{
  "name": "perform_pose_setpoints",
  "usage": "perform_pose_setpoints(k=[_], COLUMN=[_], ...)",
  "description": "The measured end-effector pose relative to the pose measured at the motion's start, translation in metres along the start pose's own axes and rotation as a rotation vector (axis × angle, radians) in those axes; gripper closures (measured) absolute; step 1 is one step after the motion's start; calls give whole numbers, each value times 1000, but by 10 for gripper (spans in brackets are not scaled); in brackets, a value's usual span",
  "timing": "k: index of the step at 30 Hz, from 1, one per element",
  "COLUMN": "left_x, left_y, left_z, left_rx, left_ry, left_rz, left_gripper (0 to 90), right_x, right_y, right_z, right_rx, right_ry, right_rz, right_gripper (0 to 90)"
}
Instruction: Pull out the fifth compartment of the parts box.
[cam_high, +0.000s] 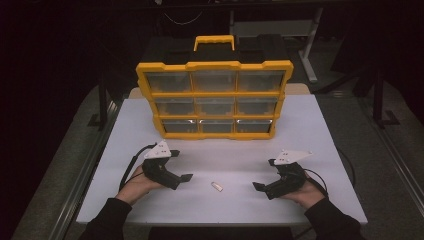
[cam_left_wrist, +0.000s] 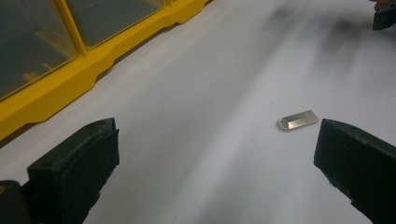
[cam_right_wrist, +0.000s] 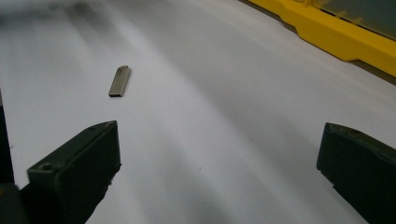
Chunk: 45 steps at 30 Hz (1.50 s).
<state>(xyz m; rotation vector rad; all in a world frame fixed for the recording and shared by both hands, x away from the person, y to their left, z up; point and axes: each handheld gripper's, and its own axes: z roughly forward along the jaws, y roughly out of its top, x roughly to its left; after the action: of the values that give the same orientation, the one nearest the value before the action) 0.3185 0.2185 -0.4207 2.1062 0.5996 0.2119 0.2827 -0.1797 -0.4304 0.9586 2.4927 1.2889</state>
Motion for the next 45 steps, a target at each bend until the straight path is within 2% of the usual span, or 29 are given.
perform_pose_setpoints(k=[45], left_x=[-3], left_y=[17], left_z=[20], left_rx=[-35], left_ry=[10], left_rz=[8], left_gripper=[0], right_x=[1], right_y=[0], right_z=[1], right_rx=[4], right_ry=[6], right_rz=[-1], right_gripper=[0])
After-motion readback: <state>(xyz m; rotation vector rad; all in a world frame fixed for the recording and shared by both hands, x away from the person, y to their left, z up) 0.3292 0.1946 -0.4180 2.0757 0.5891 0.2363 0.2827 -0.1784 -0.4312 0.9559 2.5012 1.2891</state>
